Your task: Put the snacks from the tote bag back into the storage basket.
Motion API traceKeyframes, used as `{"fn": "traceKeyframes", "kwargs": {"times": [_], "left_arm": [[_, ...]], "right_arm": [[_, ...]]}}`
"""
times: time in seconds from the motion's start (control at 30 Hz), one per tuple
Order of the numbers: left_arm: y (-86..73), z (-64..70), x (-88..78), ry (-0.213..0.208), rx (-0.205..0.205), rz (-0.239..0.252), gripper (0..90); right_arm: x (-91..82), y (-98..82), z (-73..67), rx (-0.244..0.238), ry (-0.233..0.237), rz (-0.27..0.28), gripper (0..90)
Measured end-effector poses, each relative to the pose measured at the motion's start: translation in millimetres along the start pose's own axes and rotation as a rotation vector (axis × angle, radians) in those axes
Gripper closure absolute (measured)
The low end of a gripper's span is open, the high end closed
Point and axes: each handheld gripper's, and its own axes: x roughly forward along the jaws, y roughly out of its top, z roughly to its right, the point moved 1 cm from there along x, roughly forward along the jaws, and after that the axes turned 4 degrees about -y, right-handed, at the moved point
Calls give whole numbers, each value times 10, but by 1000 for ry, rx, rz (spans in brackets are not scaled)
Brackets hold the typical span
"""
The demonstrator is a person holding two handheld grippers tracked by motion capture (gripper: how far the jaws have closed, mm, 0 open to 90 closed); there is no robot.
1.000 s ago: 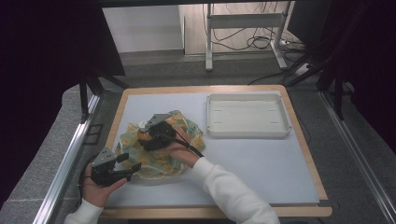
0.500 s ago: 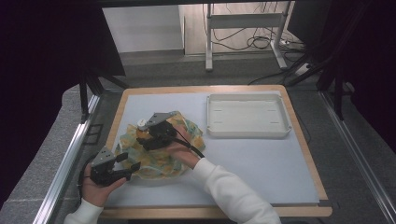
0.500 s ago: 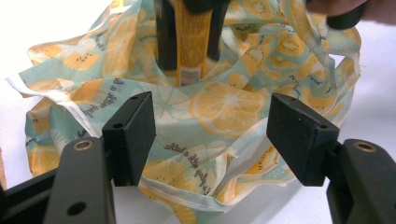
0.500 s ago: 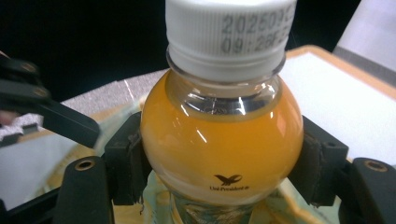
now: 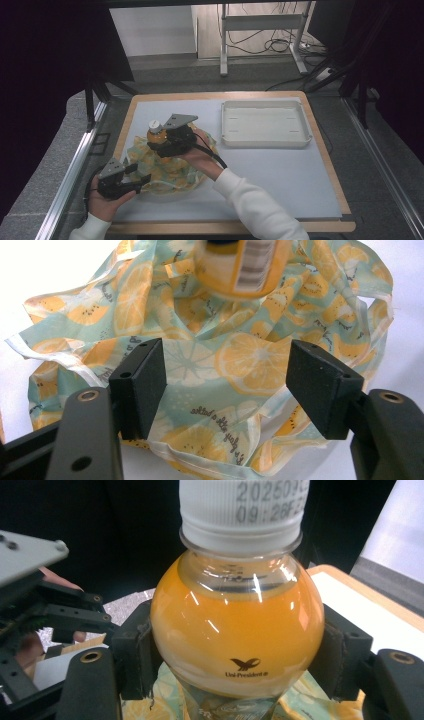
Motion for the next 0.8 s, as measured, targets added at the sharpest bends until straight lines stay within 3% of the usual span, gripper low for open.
{"fn": "traceKeyframes", "kwargs": {"times": [0.4,0.8], "left_arm": [[-4,-3,6,5,0,-7,330],[-3,-7,13,7,-4,-8,328]], "right_arm": [[-336,102,77,4,-8,41,305],[-609,49,198,18,-19,56,305]]}}
